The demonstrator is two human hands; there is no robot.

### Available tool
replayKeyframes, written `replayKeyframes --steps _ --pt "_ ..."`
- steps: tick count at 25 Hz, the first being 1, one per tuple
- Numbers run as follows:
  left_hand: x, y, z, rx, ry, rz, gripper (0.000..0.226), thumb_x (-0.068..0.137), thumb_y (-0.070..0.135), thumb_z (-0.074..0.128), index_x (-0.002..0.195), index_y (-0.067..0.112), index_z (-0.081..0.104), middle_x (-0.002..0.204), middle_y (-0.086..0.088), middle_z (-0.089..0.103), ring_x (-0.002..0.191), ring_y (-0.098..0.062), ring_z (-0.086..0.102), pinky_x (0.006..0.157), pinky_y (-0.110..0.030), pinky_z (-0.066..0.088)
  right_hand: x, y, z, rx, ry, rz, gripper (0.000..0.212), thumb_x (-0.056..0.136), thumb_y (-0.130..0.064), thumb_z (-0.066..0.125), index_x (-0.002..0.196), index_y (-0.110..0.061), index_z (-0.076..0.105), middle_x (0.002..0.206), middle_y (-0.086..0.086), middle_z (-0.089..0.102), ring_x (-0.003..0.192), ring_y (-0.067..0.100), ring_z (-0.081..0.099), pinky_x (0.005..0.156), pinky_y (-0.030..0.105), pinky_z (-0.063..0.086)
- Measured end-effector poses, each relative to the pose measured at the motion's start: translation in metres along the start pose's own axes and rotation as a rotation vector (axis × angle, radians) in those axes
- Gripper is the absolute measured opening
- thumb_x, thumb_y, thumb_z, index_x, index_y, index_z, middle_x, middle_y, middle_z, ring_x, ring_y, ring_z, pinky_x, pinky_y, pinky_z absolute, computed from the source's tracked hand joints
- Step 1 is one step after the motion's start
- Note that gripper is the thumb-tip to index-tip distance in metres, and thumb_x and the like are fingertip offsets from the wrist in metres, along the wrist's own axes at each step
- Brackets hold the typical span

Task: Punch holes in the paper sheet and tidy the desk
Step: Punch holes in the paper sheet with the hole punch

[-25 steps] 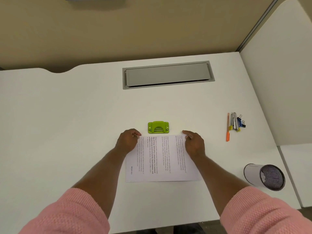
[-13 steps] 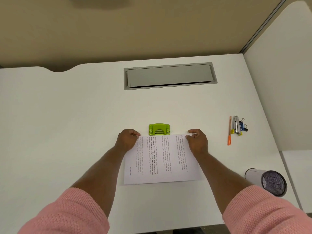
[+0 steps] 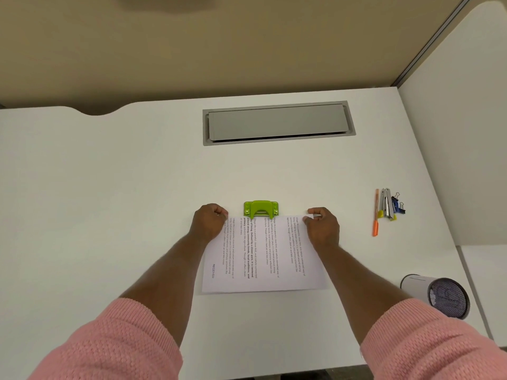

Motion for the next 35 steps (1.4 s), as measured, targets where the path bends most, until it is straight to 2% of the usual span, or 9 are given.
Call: replayKeyframes --steps 4,7,11,14,21,29,35 --pt "0.002 0.003 0.0 -0.006 0.005 0.005 0.013 0.088 0.009 0.064 0.085 0.018 0.073 0.092 0.003 0.073 0.095 -0.017 0.066 0.082 -0.021 0.04 0.003 -0.002 0.001 -0.006 0.007 -0.004 0.018 0.085 -0.016 0.071 0.099 -0.027 0.071 0.099 -0.003 0.066 0.093 0.015 0.062 0.082 0.024 0.041" --pt "0.001 0.006 0.0 0.024 0.002 0.015 0.016 0.088 0.011 0.064 0.099 0.02 0.071 0.102 0.0 0.07 0.101 -0.02 0.064 0.088 -0.027 0.045 0.004 -0.003 0.002 -0.013 0.006 -0.01 0.017 0.085 -0.015 0.071 0.098 -0.027 0.071 0.095 -0.004 0.065 0.089 0.016 0.062 0.081 0.025 0.042" --pt "-0.007 0.029 0.006 0.305 0.001 0.206 0.047 0.087 0.02 0.064 0.133 0.029 0.057 0.119 -0.003 0.058 0.117 -0.022 0.053 0.101 -0.04 0.041 0.005 -0.005 0.003 0.011 0.01 -0.012 0.016 0.086 -0.015 0.072 0.098 -0.026 0.072 0.095 -0.003 0.066 0.091 0.016 0.063 0.083 0.025 0.044" --pt "-0.012 0.05 0.021 0.452 -0.053 0.357 0.061 0.087 0.022 0.063 0.144 0.034 0.047 0.125 -0.002 0.053 0.123 -0.023 0.044 0.104 -0.043 0.033 0.007 -0.007 0.004 0.016 0.013 -0.01 0.017 0.085 -0.015 0.072 0.098 -0.025 0.073 0.097 -0.002 0.067 0.093 0.016 0.063 0.085 0.025 0.045" --pt "-0.011 0.058 0.032 0.574 -0.067 0.398 0.064 0.085 0.021 0.063 0.144 0.037 0.045 0.125 0.001 0.049 0.121 -0.022 0.043 0.1 -0.04 0.033 0.012 -0.009 0.002 0.013 0.02 0.005 0.017 0.086 -0.015 0.073 0.099 -0.026 0.073 0.099 -0.001 0.067 0.095 0.017 0.064 0.086 0.026 0.047" --pt "-0.01 0.059 0.033 0.582 -0.047 0.392 0.059 0.086 0.031 0.066 0.142 0.039 0.047 0.123 0.0 0.049 0.121 -0.022 0.043 0.096 -0.042 0.039 0.016 -0.011 0.003 0.055 0.041 0.024 0.017 0.086 -0.014 0.073 0.098 -0.025 0.074 0.101 0.0 0.071 0.096 0.018 0.065 0.084 0.025 0.044" --pt "-0.01 0.059 0.034 0.575 -0.027 0.394 0.056 0.088 0.031 0.065 0.141 0.04 0.048 0.122 0.001 0.049 0.12 -0.022 0.043 0.095 -0.042 0.04 0.016 -0.013 0.003 0.054 0.033 0.014 0.017 0.088 -0.015 0.071 0.102 -0.024 0.073 0.106 0.002 0.072 0.103 0.02 0.066 0.086 0.024 0.044"
Point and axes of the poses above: each hand's wrist, its own x-axis towards the middle knuckle, its own z-axis out of the palm, y = z × x, the point moved 7 cm from there along x, towards the middle knuckle
